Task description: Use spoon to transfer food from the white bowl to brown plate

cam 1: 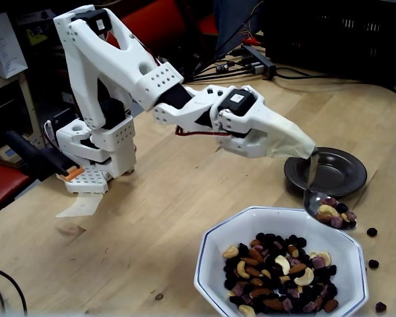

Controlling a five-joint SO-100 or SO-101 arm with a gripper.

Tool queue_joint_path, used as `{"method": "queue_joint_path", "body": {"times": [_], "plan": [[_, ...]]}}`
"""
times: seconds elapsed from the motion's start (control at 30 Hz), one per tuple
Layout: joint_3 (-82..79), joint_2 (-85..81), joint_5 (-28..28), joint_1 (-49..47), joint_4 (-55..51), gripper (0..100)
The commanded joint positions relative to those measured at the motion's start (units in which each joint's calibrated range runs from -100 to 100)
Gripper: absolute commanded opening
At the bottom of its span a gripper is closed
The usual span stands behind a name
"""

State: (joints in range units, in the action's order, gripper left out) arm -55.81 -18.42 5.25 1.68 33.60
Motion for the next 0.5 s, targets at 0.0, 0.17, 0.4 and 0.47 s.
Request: {"method": "queue_joint_path", "body": {"times": [0.0,0.17,0.4,0.47], "plan": [[2.45,-7.81,-0.15,0.84,-2.85,4],[0.14,-12.26,-0.15,0.69,-6.80,4],[-8.17,-24.67,-0.20,0.62,-11.23,4],[-10.39,-28.61,-0.20,0.62,-13.13,4]]}}
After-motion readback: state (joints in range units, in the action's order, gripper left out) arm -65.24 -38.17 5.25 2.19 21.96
